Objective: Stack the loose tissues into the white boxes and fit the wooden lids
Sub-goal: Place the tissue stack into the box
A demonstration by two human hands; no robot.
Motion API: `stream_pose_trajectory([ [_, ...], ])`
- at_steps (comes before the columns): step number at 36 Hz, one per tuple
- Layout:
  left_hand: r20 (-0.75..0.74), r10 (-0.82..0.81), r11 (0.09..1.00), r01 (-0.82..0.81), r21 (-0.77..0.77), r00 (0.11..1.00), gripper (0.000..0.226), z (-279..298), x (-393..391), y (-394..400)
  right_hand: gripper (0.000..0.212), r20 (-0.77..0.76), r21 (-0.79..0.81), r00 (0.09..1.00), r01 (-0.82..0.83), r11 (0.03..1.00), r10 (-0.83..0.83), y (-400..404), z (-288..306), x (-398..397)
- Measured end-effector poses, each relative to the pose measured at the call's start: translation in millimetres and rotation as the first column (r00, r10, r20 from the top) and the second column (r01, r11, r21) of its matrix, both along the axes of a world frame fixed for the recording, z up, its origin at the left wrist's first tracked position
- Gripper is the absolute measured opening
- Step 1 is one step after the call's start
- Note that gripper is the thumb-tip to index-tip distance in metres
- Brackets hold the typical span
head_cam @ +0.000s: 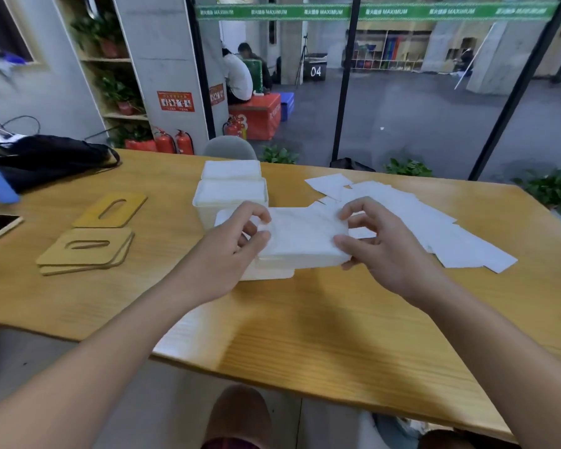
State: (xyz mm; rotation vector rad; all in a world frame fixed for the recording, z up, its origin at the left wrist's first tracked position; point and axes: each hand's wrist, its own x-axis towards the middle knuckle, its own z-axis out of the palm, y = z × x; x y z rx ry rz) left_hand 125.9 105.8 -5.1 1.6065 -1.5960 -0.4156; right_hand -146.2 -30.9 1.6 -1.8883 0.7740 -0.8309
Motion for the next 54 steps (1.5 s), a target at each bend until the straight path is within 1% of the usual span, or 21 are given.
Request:
stream_pose_trajectory([
  [4,0.1,0.02,0.999,-0.023,0.034,0.995,0.011,11,33,-9,0.014,-0.027,-0.045,1.0,0.002,0.999,-0.003,-4,11,32],
  [6,0.132,0.031,0.997,-0.04,0.067,0.991,0.01,14,49,-16,0.011,-0.038,-0.075,0.999,-0.005,0.997,0.002,-7,16,47],
  [10,0.211,0.046,0.991,-0.072,0.116,0.976,0.007,17,76,-28,0.02,-0.146,-0.177,0.989,-0.005,0.984,-0.022,-17,24,75],
  [13,0.249,0.068,0.986,-0.104,0.134,0.966,0.006,16,89,-36,0.025,-0.244,-0.258,0.97,-0.056,0.965,-0.009,-26,26,92],
  [17,0.308,0.077,0.979,-0.131,0.158,0.948,0.005,12,98,-46,0.027,-0.345,-0.283,0.938,-0.081,0.956,-0.022,-33,25,110],
  [20,0.375,0.061,0.974,-0.137,0.18,0.925,0.01,7,100,-54,0.024,-0.419,-0.301,0.907,-0.088,0.95,-0.049,-35,20,117],
  [24,0.473,0.013,0.968,-0.131,0.216,0.881,0.013,1,95,-62,0.021,-0.473,-0.308,0.878,-0.09,0.947,-0.07,-37,11,123],
  [27,0.494,-0.014,0.955,-0.135,0.264,0.869,0.013,-2,92,-67,0.019,-0.498,-0.328,0.862,-0.084,0.941,-0.096,-37,6,127],
  [29,0.513,-0.003,0.951,-0.157,0.267,0.858,0.013,-3,90,-71,0.022,-0.551,-0.346,0.828,-0.115,0.931,-0.103,-37,4,129],
  [32,0.601,0.035,0.933,-0.242,0.267,0.798,0.013,-3,85,-79,0.022,-0.648,-0.398,0.753,-0.202,0.895,-0.118,-36,0,132],
  [34,0.668,0.018,0.92,-0.274,0.28,0.744,0.015,-3,81,-82,0.022,-0.674,-0.428,0.726,-0.235,0.873,-0.135,-38,-1,131],
  [37,0.703,-0.024,0.9,-0.291,0.325,0.711,0.014,1,77,-84,0.029,-0.697,-0.524,0.684,-0.281,0.804,-0.215,-43,2,129],
  [38,0.711,-0.043,0.89,-0.297,0.347,0.702,0.012,3,75,-84,0.032,-0.697,-0.545,0.679,-0.294,0.785,-0.23,-45,3,129],
  [40,0.724,-0.089,0.866,-0.305,0.396,0.684,0.013,9,72,-84,0.033,-0.702,-0.543,0.678,-0.307,0.782,-0.221,-48,3,129],
  [43,0.743,-0.19,0.831,-0.297,0.47,0.642,0.024,21,68,-82,0.035,-0.706,-0.521,0.679,-0.307,0.796,-0.201,-50,4,129],
  [46,0.77,-0.281,0.801,-0.301,0.517,0.573,0.028,29,66,-78,0.037,-0.689,-0.551,0.689,-0.296,0.78,-0.225,-51,6,129],
  [48,0.811,-0.297,0.802,-0.329,0.498,0.504,0.031,31,65,-74,0.037,-0.666,-0.587,0.703,-0.289,0.757,-0.248,-51,8,129],
  [51,0.893,-0.26,0.854,-0.343,0.39,0.367,0.032,30,64,-69,0.04,-0.67,-0.591,0.698,-0.295,0.751,-0.254,-52,9,129],
  [52,0.904,-0.23,0.872,-0.336,0.356,0.359,0.031,30,65,-69,0.043,-0.688,-0.566,0.684,-0.299,0.768,-0.241,-52,9,130],
  [53,0.905,-0.2,0.886,-0.324,0.331,0.376,0.032,28,66,-70,0.047,-0.714,-0.529,0.665,-0.304,0.792,-0.221,-53,9,132],
  [54,0.894,-0.177,0.895,-0.31,0.32,0.411,0.034,25,67,-72,0.05,-0.74,-0.484,0.642,-0.306,0.82,-0.198,-53,9,133],
])
